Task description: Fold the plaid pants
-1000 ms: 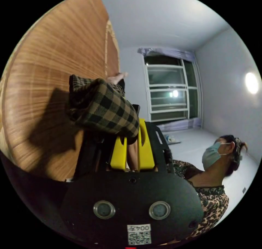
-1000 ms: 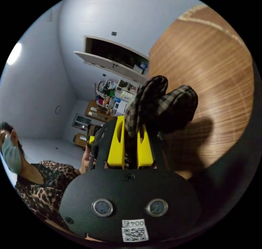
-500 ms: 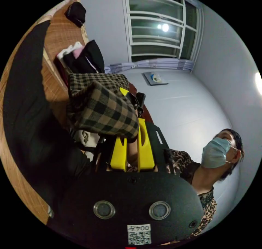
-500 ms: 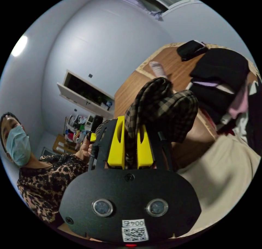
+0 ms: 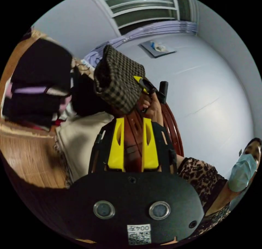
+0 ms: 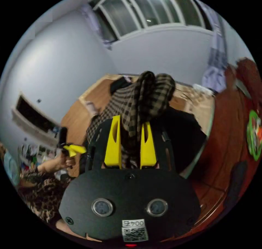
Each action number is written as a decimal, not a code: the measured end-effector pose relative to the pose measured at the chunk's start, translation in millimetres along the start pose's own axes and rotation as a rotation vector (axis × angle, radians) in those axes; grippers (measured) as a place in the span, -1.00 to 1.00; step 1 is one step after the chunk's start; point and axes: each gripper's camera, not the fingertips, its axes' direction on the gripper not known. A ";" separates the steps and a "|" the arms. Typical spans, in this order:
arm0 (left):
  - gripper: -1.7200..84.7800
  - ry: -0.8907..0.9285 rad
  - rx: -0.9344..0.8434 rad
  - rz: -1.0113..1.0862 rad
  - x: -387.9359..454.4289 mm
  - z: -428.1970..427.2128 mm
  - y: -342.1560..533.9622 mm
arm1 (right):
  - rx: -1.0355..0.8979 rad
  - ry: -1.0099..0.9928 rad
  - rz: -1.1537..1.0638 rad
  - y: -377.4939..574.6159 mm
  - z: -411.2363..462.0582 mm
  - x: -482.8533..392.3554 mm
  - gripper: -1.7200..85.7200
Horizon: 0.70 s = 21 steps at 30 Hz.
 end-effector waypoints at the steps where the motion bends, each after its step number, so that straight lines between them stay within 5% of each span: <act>1: -0.76 -0.008 0.012 -0.051 -27.1 -3.2 17.5 | -0.014 0.112 0.108 5.6 17.6 31.7 -0.69; 6: -0.78 -0.174 0.091 -0.085 -72.8 -65.0 96.9 | 0.078 0.284 0.126 46.8 65.4 29.9 -0.71; 10: -0.82 -0.432 0.204 -0.036 -57.0 -133.6 182.2 | -0.147 0.346 0.088 52.0 152.4 27.3 -0.75; 12: -0.85 -0.585 0.241 -0.017 -43.8 -154.8 222.0 | -0.092 0.383 0.040 55.3 163.3 25.7 -0.76; 17: -0.90 -0.892 0.318 -0.123 -25.9 -193.2 345.0 | -0.055 0.318 -0.001 51.1 134.3 -17.1 -0.77; 21: -0.93 -0.900 0.429 -0.260 -28.8 -207.6 420.3 | -0.252 0.232 -0.140 86.1 162.8 -89.2 -0.65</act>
